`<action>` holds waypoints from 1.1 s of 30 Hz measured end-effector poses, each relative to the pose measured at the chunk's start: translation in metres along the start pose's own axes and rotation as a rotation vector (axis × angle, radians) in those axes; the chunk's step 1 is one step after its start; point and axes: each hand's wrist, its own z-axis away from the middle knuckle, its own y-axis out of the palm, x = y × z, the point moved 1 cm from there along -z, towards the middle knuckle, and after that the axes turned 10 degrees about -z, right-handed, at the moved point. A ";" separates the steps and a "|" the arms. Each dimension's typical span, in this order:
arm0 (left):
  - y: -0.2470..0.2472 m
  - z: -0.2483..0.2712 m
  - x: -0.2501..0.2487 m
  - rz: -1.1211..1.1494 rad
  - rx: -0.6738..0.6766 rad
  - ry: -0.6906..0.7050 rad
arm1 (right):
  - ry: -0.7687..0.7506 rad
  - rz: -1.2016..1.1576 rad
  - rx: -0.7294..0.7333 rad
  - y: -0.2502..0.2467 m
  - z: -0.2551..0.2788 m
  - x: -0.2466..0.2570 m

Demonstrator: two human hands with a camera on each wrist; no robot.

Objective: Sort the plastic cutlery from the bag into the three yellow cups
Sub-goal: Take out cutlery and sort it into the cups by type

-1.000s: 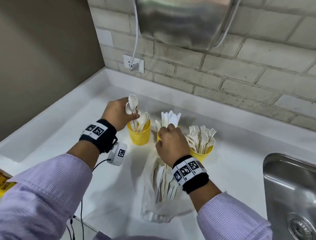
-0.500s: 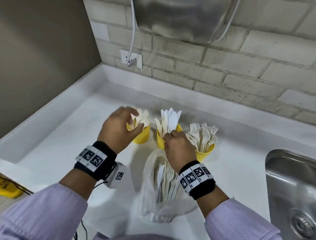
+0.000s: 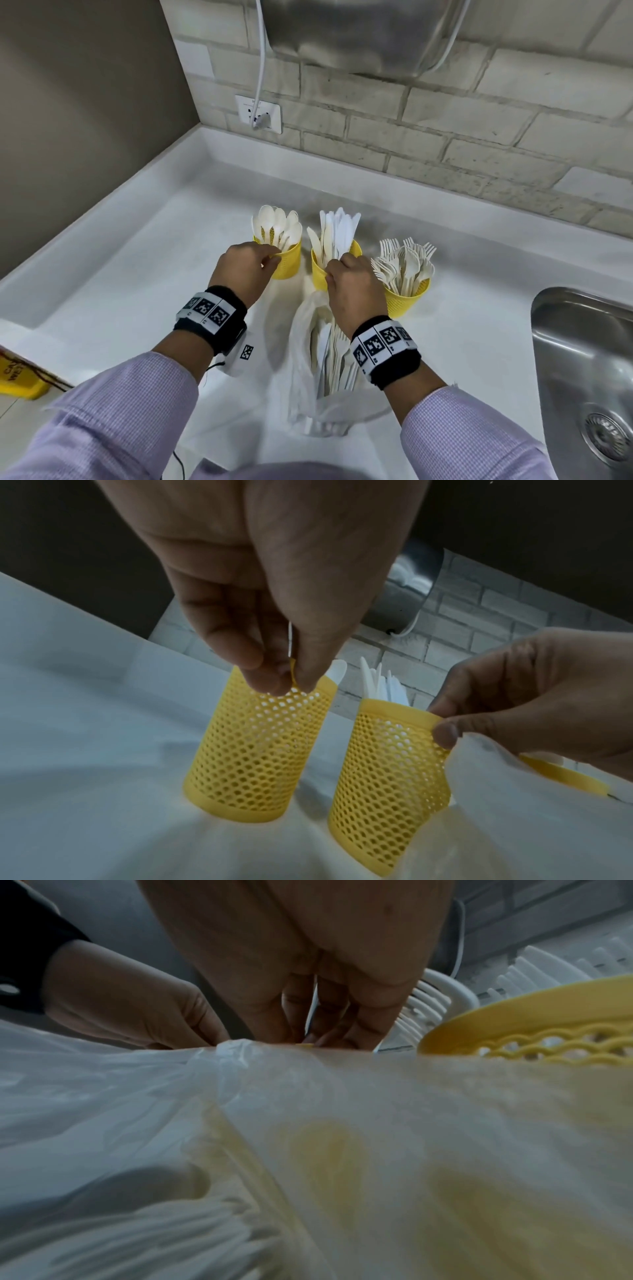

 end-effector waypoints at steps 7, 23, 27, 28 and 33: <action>-0.017 0.007 -0.006 0.024 -0.036 -0.040 | 0.003 -0.012 0.062 -0.010 -0.001 0.010; -0.006 0.123 -0.067 0.013 0.576 0.596 | 0.140 -0.264 0.459 -0.041 0.125 0.002; 0.001 0.129 -0.062 -0.181 0.618 0.644 | 0.193 -0.193 0.515 -0.034 0.143 -0.003; 0.003 0.129 -0.061 -0.220 0.629 0.642 | 0.207 -0.170 0.518 -0.034 0.146 -0.004; -0.002 0.123 -0.058 -0.403 0.712 0.524 | 0.292 0.020 0.525 -0.040 0.151 -0.002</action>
